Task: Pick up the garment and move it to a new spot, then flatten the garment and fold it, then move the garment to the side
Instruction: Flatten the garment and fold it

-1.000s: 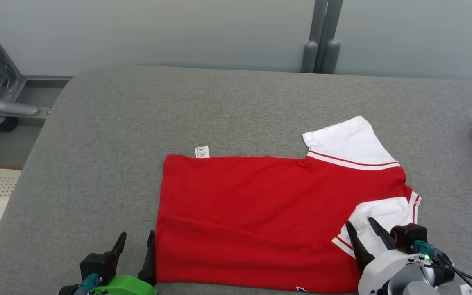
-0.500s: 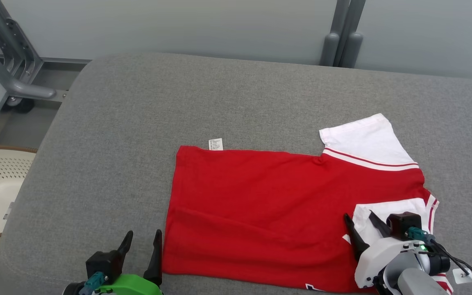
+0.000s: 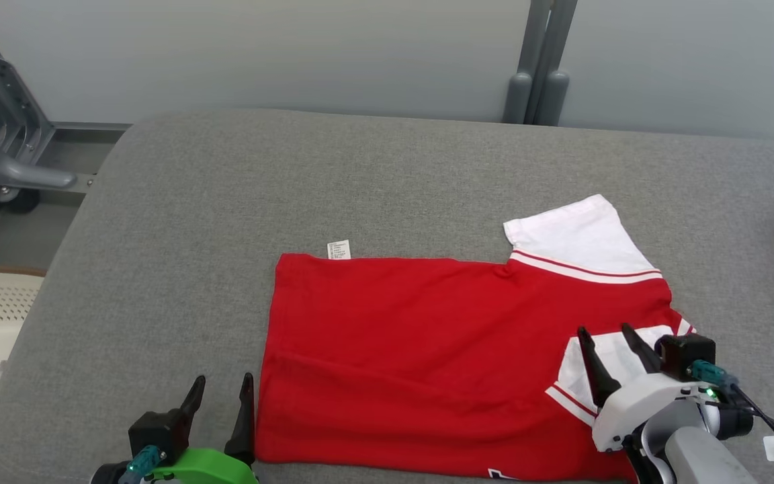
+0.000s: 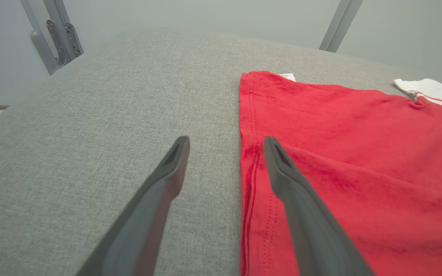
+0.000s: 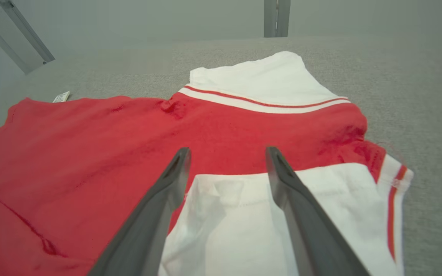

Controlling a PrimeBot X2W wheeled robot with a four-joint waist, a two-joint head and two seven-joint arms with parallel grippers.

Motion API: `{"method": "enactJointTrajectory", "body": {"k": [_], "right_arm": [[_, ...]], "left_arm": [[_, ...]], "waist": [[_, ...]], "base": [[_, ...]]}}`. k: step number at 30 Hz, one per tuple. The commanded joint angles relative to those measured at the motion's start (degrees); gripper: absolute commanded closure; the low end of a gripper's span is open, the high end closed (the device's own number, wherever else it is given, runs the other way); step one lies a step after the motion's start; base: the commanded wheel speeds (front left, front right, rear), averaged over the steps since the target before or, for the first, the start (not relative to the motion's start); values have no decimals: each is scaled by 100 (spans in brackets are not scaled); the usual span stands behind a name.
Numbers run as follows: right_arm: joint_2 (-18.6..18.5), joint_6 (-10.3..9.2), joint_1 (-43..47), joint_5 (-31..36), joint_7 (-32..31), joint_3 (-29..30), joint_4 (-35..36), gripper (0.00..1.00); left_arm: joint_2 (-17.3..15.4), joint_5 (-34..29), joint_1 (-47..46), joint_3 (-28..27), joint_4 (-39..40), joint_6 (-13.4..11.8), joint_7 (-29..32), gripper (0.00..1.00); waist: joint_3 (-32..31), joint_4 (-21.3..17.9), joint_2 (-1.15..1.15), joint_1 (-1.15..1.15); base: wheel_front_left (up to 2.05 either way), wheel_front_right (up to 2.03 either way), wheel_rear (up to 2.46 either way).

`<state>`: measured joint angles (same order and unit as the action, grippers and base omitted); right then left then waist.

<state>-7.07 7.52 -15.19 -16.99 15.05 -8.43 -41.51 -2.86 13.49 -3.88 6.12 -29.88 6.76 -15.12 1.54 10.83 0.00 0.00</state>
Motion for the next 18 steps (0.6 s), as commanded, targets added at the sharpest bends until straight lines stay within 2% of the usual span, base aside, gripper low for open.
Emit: {"method": "enactJointTrajectory", "body": {"k": [1, 10, 18], "right_arm": [[-41, -7, 129, 37, 14, 41, 67, 0], [-197, -7, -4, 302, 14, 473, 900, 0], [-169, -7, -201, 305, 14, 452, 1143, 0]], "left_arm": [[-9, -57, 11, -16, 31, -10, 1, 0], [-39, -284, -651, -171, -86, 31, 1, 0], [-273, -247, -1823, -169, -987, 66, 1, 0]], "waist": [[-64, -120, 0, 0], [307, -539, 0, 0], [887, -848, 0, 0]], "base": [[0, 0, 0], [0, 0, 0], [0, 0, 0]]}}
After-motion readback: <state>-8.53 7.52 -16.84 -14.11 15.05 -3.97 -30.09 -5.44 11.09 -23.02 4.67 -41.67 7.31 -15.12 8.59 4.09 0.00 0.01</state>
